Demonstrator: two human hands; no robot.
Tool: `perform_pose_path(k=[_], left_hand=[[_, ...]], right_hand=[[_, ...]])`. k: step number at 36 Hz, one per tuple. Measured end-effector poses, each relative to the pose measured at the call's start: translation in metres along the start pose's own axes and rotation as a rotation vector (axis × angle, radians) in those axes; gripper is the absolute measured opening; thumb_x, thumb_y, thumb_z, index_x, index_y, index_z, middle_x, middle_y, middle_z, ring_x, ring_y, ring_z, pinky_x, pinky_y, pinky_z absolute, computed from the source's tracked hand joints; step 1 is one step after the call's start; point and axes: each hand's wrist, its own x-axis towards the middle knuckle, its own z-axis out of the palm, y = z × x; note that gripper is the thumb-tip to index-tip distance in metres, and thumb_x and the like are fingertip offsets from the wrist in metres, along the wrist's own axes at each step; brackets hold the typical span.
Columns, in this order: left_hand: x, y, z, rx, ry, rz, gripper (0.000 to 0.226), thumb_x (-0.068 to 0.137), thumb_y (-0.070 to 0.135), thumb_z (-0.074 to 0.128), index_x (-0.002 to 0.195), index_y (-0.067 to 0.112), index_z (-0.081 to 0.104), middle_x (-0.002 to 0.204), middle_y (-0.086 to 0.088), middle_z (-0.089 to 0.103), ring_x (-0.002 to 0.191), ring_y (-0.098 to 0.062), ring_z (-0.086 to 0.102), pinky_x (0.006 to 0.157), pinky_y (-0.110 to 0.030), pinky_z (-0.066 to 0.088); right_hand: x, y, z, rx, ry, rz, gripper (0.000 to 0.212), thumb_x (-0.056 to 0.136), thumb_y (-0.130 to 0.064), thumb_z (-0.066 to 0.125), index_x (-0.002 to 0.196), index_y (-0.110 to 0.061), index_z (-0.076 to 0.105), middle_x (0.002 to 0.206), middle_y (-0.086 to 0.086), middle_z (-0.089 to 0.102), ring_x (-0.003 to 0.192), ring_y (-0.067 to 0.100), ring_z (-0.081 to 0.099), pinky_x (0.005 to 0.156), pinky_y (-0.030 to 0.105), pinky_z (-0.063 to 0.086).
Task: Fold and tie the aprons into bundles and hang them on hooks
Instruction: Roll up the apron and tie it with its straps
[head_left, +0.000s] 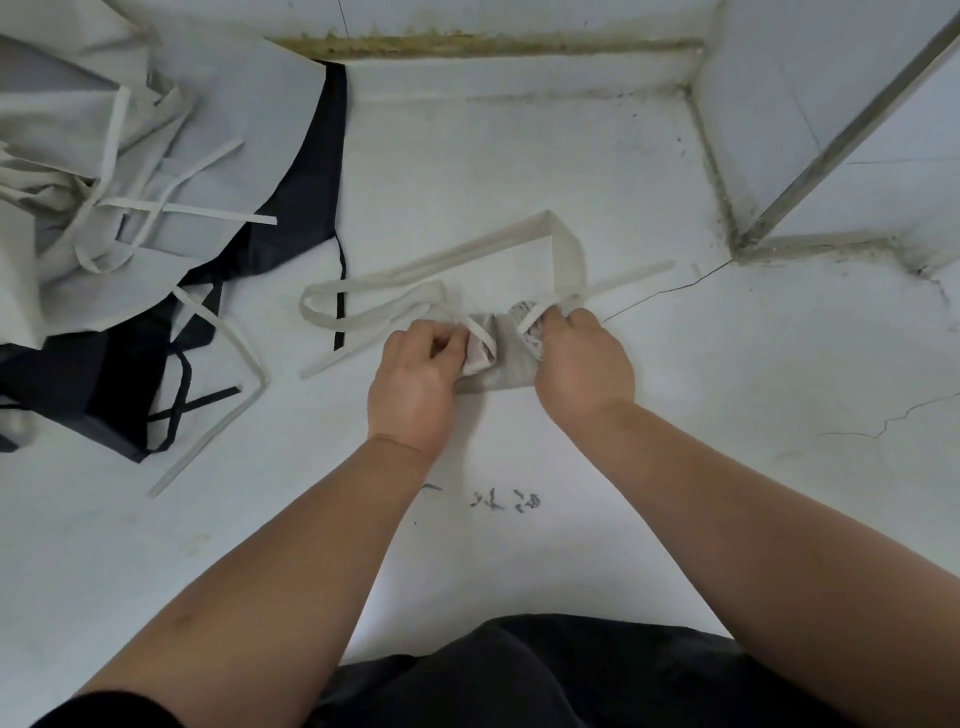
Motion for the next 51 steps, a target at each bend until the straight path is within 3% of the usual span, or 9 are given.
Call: perform_pose_path(k=[7, 14, 17, 21, 25, 30, 39, 45, 51], left_hand=[[0.007, 0.002, -0.01, 0.237, -0.147, 0.121, 0.04, 0.047, -0.018, 0.073, 0.083, -0.002, 0.069, 0.085, -0.016, 0.062, 0.067, -0.031, 0.056, 0.049, -0.024, 0.04], [0.015, 0.009, -0.024, 0.043, -0.444, 0.026, 0.039, 0.088, 0.04, 0.048, 0.107, 0.007, 0.057, 0.119, -0.006, 0.04, 0.111, -0.023, 0.039, 0.092, -0.023, 0.029], [0.02, 0.015, -0.026, -0.285, -0.432, -0.098, 0.03, 0.09, 0.042, 0.056, 0.081, 0.013, 0.055, 0.106, 0.001, 0.042, 0.1, -0.013, 0.043, 0.084, -0.016, 0.031], [0.021, 0.02, -0.026, -0.458, -0.333, -0.176, 0.023, 0.091, 0.023, 0.062, 0.069, 0.02, 0.059, 0.091, 0.009, 0.054, 0.091, -0.003, 0.045, 0.072, -0.004, 0.03], [0.023, 0.022, -0.025, -0.679, -0.289, -0.323, 0.033, 0.09, 0.014, 0.063, 0.059, 0.028, 0.062, 0.063, 0.015, 0.055, 0.075, -0.007, 0.051, 0.07, -0.026, 0.039], [0.027, 0.023, -0.031, -0.851, -0.228, -0.592, 0.018, 0.091, 0.014, 0.06, 0.076, 0.018, 0.069, 0.076, 0.004, 0.066, 0.071, -0.009, 0.059, 0.075, -0.029, 0.051], [0.03, 0.026, -0.025, -0.477, -0.211, -0.329, 0.013, 0.089, 0.022, 0.064, 0.079, 0.013, 0.063, 0.074, 0.007, 0.059, 0.069, -0.003, 0.049, 0.059, -0.014, 0.033], [0.033, 0.023, -0.029, -0.62, -0.131, -0.372, 0.017, 0.091, 0.016, 0.06, 0.076, 0.021, 0.055, 0.075, 0.009, 0.059, 0.072, -0.01, 0.052, 0.067, -0.019, 0.04], [0.04, 0.019, -0.031, -0.897, -0.281, -0.614, 0.012, 0.095, 0.016, 0.053, 0.085, 0.022, 0.052, 0.077, 0.007, 0.068, 0.074, -0.008, 0.058, 0.072, -0.026, 0.042]], right_hand=[[0.008, -0.01, 0.0, -0.141, -0.18, -0.077, 0.053, 0.092, -0.008, 0.046, 0.14, -0.001, 0.025, 0.134, 0.015, 0.037, 0.115, 0.03, 0.05, 0.072, 0.032, 0.033], [0.004, -0.003, -0.012, 0.34, -0.365, -0.183, 0.032, 0.093, -0.022, 0.045, 0.123, -0.014, 0.053, 0.126, 0.004, 0.042, 0.11, 0.023, 0.047, 0.089, 0.03, 0.036], [0.007, -0.002, -0.018, 0.759, -0.396, -0.108, 0.021, 0.088, -0.015, 0.045, 0.075, -0.024, 0.059, 0.085, -0.006, 0.055, 0.08, 0.013, 0.051, 0.079, 0.03, 0.041], [0.009, 0.001, -0.025, 0.859, -0.391, 0.004, 0.025, 0.098, -0.022, 0.046, 0.08, -0.015, 0.062, 0.076, -0.01, 0.052, 0.077, 0.008, 0.05, 0.077, 0.024, 0.041], [0.013, 0.0, -0.024, 0.859, -0.37, 0.015, 0.028, 0.098, -0.022, 0.047, 0.074, -0.007, 0.05, 0.07, -0.001, 0.039, 0.075, 0.017, 0.039, 0.074, 0.029, 0.037], [0.02, -0.003, -0.026, 0.951, -0.373, 0.116, 0.021, 0.099, -0.022, 0.046, 0.079, -0.016, 0.048, 0.07, -0.001, 0.04, 0.068, 0.014, 0.038, 0.064, 0.028, 0.041], [0.026, -0.005, -0.026, 0.844, -0.331, 0.081, 0.027, 0.1, -0.02, 0.04, 0.074, -0.016, 0.042, 0.073, 0.001, 0.043, 0.077, 0.02, 0.044, 0.081, 0.045, 0.051], [0.026, -0.002, -0.022, 0.745, -0.233, -0.037, 0.033, 0.099, -0.018, 0.041, 0.066, -0.015, 0.036, 0.07, 0.001, 0.042, 0.07, 0.019, 0.041, 0.062, 0.031, 0.035], [0.034, -0.004, -0.021, 1.035, -0.309, 0.052, 0.024, 0.097, -0.02, 0.047, 0.076, -0.01, 0.054, 0.075, 0.003, 0.056, 0.077, 0.019, 0.051, 0.082, 0.046, 0.048]])
